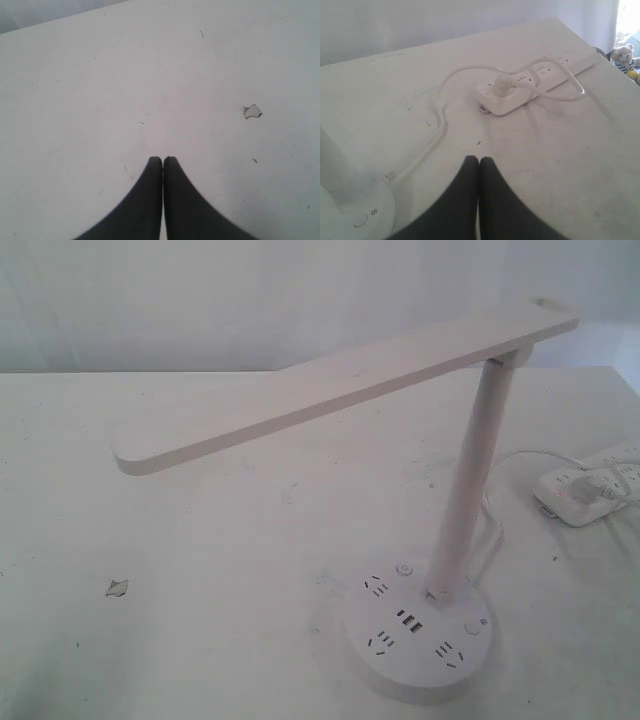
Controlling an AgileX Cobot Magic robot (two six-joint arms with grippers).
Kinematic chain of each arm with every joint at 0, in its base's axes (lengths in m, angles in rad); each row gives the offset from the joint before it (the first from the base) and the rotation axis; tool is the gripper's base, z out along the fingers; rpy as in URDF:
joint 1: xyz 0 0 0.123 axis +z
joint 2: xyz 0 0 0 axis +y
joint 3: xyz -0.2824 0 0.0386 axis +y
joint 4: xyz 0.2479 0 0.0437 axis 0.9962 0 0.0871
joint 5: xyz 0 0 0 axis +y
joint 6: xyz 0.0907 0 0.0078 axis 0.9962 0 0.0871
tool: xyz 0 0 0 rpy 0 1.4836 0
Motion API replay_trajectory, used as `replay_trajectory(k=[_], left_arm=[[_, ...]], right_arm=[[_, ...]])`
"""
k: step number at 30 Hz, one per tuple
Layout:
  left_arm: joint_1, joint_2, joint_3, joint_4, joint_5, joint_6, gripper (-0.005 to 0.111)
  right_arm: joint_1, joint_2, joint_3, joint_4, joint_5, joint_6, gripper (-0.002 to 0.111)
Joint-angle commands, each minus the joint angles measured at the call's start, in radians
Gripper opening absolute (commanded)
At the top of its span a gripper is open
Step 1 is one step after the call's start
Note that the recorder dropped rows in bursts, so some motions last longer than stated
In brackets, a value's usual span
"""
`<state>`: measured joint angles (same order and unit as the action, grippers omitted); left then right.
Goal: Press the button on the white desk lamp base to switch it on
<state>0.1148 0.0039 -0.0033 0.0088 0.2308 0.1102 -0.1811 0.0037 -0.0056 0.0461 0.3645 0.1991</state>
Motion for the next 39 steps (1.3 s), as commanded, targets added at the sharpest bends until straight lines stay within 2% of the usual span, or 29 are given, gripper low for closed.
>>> replay_trajectory(k=[1, 19, 23, 27, 29, 33, 39], left_arm=[[0.001, -0.004, 0.003, -0.001, 0.001, -0.001, 0.000], [0.001, -0.004, 0.003, -0.001, 0.001, -0.001, 0.000], [0.001, -0.004, 0.003, -0.001, 0.001, -0.001, 0.000], [0.001, -0.004, 0.003, -0.001, 0.001, -0.001, 0.000], [0.001, -0.004, 0.003, -0.001, 0.001, -0.001, 0.000], [0.001, -0.004, 0.003, -0.001, 0.001, -0.001, 0.000], [0.001, -0.004, 0.003, -0.001, 0.001, -0.001, 0.000]], right_arm=[[0.002, -0.004, 0.006, -0.001, -0.007, 0.000, 0.000], [0.002, -0.004, 0.006, -0.001, -0.032, 0.000, 0.000], [0.002, -0.004, 0.006, 0.006, -0.182, 0.012, 0.000], [0.002, -0.004, 0.006, 0.136, -0.439, 0.346, 0.000], [0.002, -0.004, 0.006, 0.140, -0.560, 0.467, 0.000], [0.002, -0.004, 0.006, 0.138, -0.717, 0.486, 0.000], [0.002, -0.004, 0.006, 0.138, -0.786, 0.504, 0.000]])
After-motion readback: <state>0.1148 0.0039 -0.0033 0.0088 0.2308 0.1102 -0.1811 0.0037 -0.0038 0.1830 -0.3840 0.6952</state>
